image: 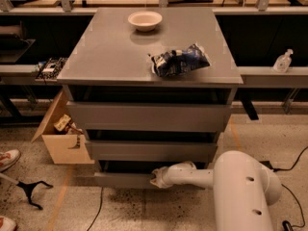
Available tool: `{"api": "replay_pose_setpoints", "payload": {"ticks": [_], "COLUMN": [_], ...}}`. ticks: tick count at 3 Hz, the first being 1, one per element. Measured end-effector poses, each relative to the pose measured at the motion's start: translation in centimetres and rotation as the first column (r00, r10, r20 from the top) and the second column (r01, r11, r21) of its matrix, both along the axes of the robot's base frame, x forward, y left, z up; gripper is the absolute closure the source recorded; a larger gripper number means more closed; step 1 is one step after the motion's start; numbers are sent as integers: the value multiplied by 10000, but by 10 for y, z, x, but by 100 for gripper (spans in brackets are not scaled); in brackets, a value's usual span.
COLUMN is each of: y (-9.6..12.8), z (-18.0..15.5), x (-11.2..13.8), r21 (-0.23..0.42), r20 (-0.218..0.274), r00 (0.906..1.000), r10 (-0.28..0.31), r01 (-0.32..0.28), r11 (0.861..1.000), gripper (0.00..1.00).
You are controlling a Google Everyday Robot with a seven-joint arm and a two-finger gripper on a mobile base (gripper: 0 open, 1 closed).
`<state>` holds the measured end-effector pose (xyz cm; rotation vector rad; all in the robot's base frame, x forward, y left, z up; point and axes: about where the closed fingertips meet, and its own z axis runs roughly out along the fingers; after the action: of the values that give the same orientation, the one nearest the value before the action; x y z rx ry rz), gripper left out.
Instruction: Open bottom drawer
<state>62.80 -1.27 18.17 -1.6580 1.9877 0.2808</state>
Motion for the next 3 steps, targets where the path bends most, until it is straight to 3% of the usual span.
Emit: {"api": "replay_pose_setpoints", "payload": {"ticks": [1, 3], "y": [-23, -29], "z": [14, 13], "x": [-15, -29], "r21": [-680, -643], "r20": [335, 129], "r00": [9992, 9999], "r10": [198, -52], "r01": [-174, 60], "r11": [9975, 9979], "gripper": [100, 100]}}
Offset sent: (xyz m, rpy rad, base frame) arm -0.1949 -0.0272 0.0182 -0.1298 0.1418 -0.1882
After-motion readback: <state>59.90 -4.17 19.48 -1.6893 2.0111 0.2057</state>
